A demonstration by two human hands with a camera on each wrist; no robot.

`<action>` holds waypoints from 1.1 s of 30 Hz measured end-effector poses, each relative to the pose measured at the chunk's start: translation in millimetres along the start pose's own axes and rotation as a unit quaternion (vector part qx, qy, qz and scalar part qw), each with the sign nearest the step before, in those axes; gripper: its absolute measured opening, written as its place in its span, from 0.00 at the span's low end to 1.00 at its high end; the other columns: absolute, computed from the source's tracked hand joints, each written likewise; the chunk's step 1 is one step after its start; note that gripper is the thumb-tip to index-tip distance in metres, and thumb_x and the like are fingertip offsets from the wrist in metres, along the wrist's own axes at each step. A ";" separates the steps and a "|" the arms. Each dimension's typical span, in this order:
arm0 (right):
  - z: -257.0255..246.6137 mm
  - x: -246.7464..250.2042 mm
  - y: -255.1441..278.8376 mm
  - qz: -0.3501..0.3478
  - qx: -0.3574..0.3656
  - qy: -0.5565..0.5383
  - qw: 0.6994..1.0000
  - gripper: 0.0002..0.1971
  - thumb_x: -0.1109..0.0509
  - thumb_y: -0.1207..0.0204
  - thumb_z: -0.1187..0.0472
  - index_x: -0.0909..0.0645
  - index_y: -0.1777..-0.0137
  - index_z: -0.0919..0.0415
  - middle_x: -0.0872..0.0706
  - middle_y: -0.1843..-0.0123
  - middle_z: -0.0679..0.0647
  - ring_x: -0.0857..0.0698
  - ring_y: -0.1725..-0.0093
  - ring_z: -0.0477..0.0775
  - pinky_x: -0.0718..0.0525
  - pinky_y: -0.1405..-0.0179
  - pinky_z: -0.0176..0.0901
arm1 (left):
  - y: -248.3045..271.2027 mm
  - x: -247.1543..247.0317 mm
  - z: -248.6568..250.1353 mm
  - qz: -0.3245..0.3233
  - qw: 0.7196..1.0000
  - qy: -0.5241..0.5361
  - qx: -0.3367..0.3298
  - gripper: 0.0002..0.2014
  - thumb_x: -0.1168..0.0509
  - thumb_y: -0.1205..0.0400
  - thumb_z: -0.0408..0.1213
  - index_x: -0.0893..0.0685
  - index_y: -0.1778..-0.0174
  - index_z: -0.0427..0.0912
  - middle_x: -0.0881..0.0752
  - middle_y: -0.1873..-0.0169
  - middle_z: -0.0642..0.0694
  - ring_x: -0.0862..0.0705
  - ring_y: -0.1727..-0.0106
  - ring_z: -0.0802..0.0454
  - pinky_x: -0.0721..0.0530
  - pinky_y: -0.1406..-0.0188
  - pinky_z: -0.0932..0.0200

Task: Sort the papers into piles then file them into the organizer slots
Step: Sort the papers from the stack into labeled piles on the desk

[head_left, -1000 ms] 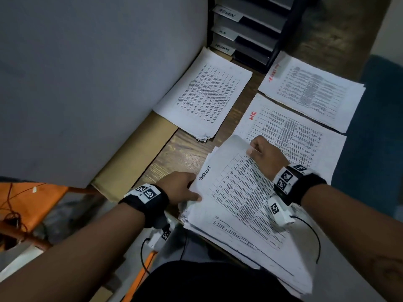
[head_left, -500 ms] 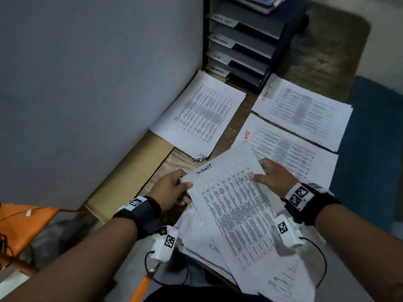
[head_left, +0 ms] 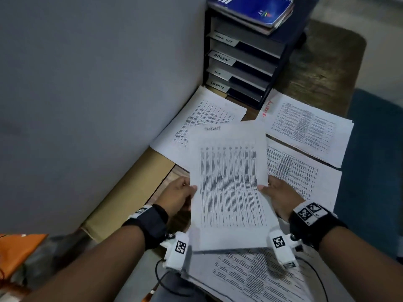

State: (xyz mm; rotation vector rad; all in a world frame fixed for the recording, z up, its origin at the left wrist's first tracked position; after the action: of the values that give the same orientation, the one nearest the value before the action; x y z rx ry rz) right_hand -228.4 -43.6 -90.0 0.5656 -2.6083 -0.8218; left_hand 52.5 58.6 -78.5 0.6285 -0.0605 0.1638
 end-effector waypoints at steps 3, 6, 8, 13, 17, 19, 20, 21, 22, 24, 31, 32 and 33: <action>-5.5 -4.1 -20.0 0.031 -0.009 -0.003 0.999 0.15 0.27 0.30 0.48 0.15 0.43 0.47 0.09 0.46 0.54 0.12 0.44 0.61 0.20 0.35 0.60 | -10.4 1.0 7.0 0.013 0.989 -0.140 -0.045 0.10 0.40 0.12 0.34 0.23 0.61 0.39 0.19 0.69 0.46 0.23 0.68 0.53 0.25 0.67 0.65; -17.8 -14.1 -39.7 0.025 -0.040 -0.037 0.998 0.09 0.29 0.23 0.60 0.17 0.43 0.52 0.09 0.44 0.55 0.12 0.43 0.60 0.17 0.37 0.58 | -30.8 11.7 19.2 0.045 0.989 -0.134 -0.036 0.12 0.39 0.14 0.36 0.30 0.65 0.43 0.32 0.73 0.48 0.34 0.72 0.50 0.33 0.76 0.58; -31.1 -21.3 -51.9 0.033 -0.048 -0.031 0.998 0.09 0.32 0.20 0.65 0.19 0.42 0.55 0.11 0.41 0.57 0.12 0.43 0.60 0.16 0.39 0.58 | -47.9 19.0 28.0 0.062 0.998 -0.017 -0.014 0.13 0.36 0.19 0.40 0.31 0.68 0.49 0.36 0.77 0.52 0.38 0.76 0.52 0.40 0.75 0.56; -61.6 -34.2 -86.1 0.097 -0.036 0.045 0.994 0.10 0.35 0.18 0.61 0.21 0.38 0.60 0.15 0.42 0.53 0.15 0.45 0.58 0.18 0.43 0.47 | -82.7 45.6 51.4 0.076 0.996 -0.028 0.027 0.11 0.27 0.26 0.43 0.21 0.58 0.43 0.20 0.74 0.46 0.24 0.78 0.51 0.28 0.76 0.64; -79.7 -49.6 -114.1 0.112 -0.043 0.075 0.990 0.11 0.37 0.16 0.60 0.21 0.38 0.63 0.15 0.43 0.57 0.17 0.50 0.56 0.20 0.49 0.43 | -95.4 66.9 47.9 0.073 0.994 -0.079 0.025 0.22 0.26 0.32 0.39 0.19 0.43 0.35 0.12 0.51 0.36 0.13 0.57 0.39 0.14 0.58 0.47; -86.0 -58.7 -125.8 0.112 -0.053 0.094 0.988 0.15 0.37 0.16 0.59 0.23 0.33 0.64 0.16 0.41 0.57 0.19 0.49 0.56 0.24 0.51 0.40 | -100.9 77.3 47.2 0.109 0.991 -0.073 0.013 0.27 0.28 0.24 0.33 0.27 0.29 0.40 0.17 0.44 0.39 0.15 0.56 0.45 0.13 0.61 0.52; -88.4 -63.0 -130.4 0.119 -0.059 0.100 0.986 0.17 0.36 0.17 0.59 0.24 0.31 0.65 0.16 0.38 0.59 0.18 0.45 0.57 0.24 0.49 0.41 | -104.3 83.4 44.1 0.127 0.989 -0.071 0.001 0.34 0.27 0.25 0.35 0.32 0.23 0.44 0.20 0.41 0.40 0.16 0.53 0.46 0.12 0.57 0.51; -90.9 -67.3 -133.7 0.132 -0.059 0.108 0.984 0.19 0.36 0.17 0.58 0.25 0.29 0.65 0.17 0.35 0.61 0.18 0.39 0.59 0.24 0.45 0.42 | -105.9 88.6 42.6 0.138 0.988 -0.074 -0.012 0.41 0.26 0.28 0.37 0.36 0.20 0.47 0.22 0.40 0.41 0.17 0.50 0.46 0.12 0.51 0.48; -91.7 -70.9 -137.2 0.139 -0.065 0.105 0.983 0.21 0.35 0.17 0.58 0.27 0.27 0.66 0.19 0.32 0.62 0.19 0.34 0.61 0.24 0.41 0.43 | -107.3 91.7 40.4 0.147 0.985 -0.084 -0.024 0.45 0.25 0.30 0.38 0.39 0.18 0.50 0.22 0.42 0.42 0.20 0.48 0.47 0.14 0.46 0.47; -91.6 -78.5 -143.6 0.143 -0.075 0.090 0.983 0.23 0.35 0.17 0.58 0.29 0.25 0.66 0.21 0.29 0.64 0.21 0.31 0.62 0.24 0.38 0.43 | -107.0 93.4 37.3 0.150 0.984 -0.088 -0.047 0.48 0.24 0.29 0.33 0.43 0.16 0.55 0.20 0.55 0.44 0.20 0.58 0.49 0.16 0.52 0.51; -89.0 -85.7 -155.0 0.130 -0.104 0.071 0.983 0.15 0.38 0.16 0.59 0.26 0.32 0.63 0.16 0.39 0.60 0.20 0.52 0.59 0.27 0.55 0.41 | -83.5 78.6 19.1 0.139 0.985 -0.070 -0.075 0.47 0.26 0.23 0.40 0.49 0.17 0.68 0.19 0.73 0.54 0.15 0.68 0.53 0.12 0.60 0.47; -88.8 -86.1 -154.8 0.133 -0.106 0.072 0.983 0.16 0.38 0.16 0.59 0.26 0.32 0.63 0.17 0.39 0.60 0.20 0.52 0.58 0.27 0.55 0.41 | -77.8 76.1 14.1 0.138 0.983 -0.092 -0.076 0.47 0.26 0.22 0.41 0.51 0.16 0.65 0.18 0.72 0.56 0.15 0.67 0.54 0.13 0.59 0.44; -89.1 -86.9 -153.9 0.138 -0.107 0.069 0.982 0.16 0.38 0.16 0.58 0.25 0.31 0.64 0.16 0.39 0.60 0.19 0.50 0.60 0.27 0.55 0.41 | -72.3 74.4 9.2 0.141 0.981 -0.111 -0.074 0.46 0.26 0.21 0.42 0.50 0.15 0.61 0.17 0.70 0.57 0.15 0.66 0.55 0.13 0.60 0.45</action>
State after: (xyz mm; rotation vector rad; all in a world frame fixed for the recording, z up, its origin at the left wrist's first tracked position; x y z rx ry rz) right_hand -73.9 -160.1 -131.6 0.1882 -2.3623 -0.9205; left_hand 138.1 5.6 -105.2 0.4842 -0.3761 0.3603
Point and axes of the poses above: each hand's wrist, its own y-axis away from the middle knuckle, its own x-axis out of the back of the hand, z = x × y, the point moved 3 cm from there along -y, towards the middle knuckle
